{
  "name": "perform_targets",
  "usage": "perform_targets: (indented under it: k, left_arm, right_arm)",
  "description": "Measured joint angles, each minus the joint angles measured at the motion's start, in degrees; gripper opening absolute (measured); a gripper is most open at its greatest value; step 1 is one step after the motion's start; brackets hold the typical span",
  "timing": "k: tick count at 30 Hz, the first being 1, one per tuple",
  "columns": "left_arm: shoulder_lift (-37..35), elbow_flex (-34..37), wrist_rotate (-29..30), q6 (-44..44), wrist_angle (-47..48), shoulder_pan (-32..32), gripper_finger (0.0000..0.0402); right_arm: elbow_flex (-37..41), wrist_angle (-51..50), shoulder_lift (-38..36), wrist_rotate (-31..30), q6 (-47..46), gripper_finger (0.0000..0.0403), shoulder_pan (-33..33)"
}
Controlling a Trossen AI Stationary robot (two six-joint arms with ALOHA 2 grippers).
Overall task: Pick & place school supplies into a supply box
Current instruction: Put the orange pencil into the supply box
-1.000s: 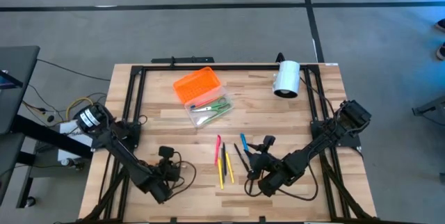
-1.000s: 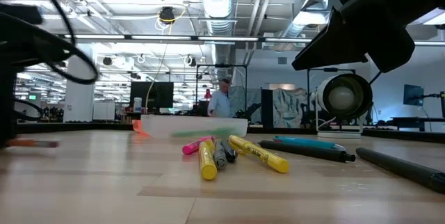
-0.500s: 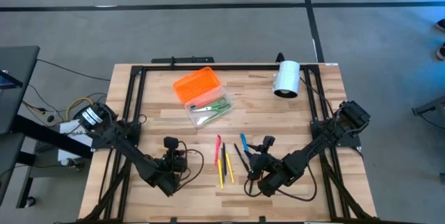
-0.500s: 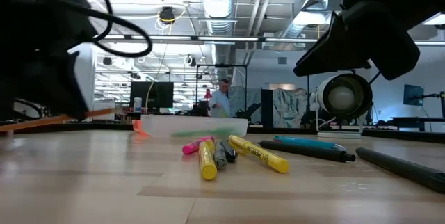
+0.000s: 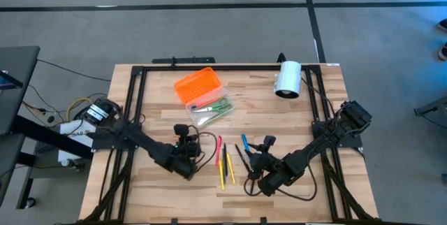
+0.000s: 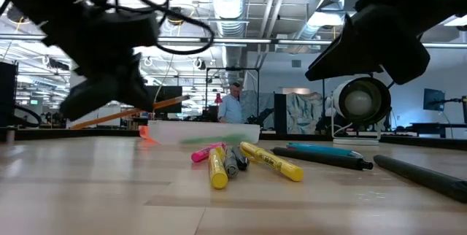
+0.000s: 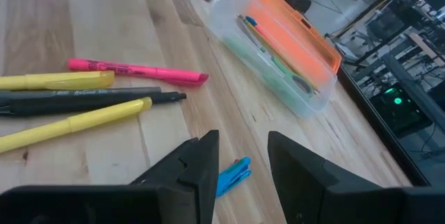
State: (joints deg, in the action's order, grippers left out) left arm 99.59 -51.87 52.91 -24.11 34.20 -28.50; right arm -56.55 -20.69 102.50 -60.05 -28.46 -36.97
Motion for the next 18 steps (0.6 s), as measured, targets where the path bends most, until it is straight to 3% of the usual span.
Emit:
perform_targets:
  k: [11, 18]
  left_arm:
    - [-0.1, -6.5, 1.5, 10.2, -0.8, 5.3, 0.0006]
    - [-0.1, -10.1, 1.7, 13.0, -1.6, 12.6, 0.0006]
  right_arm:
    - [0.6, 0.0, -0.1, 0.0, 0.0, 0.0118, -0.1]
    - [3.6, 2.4, -0.1, 0.1, -1.9, 0.0118, -0.1]
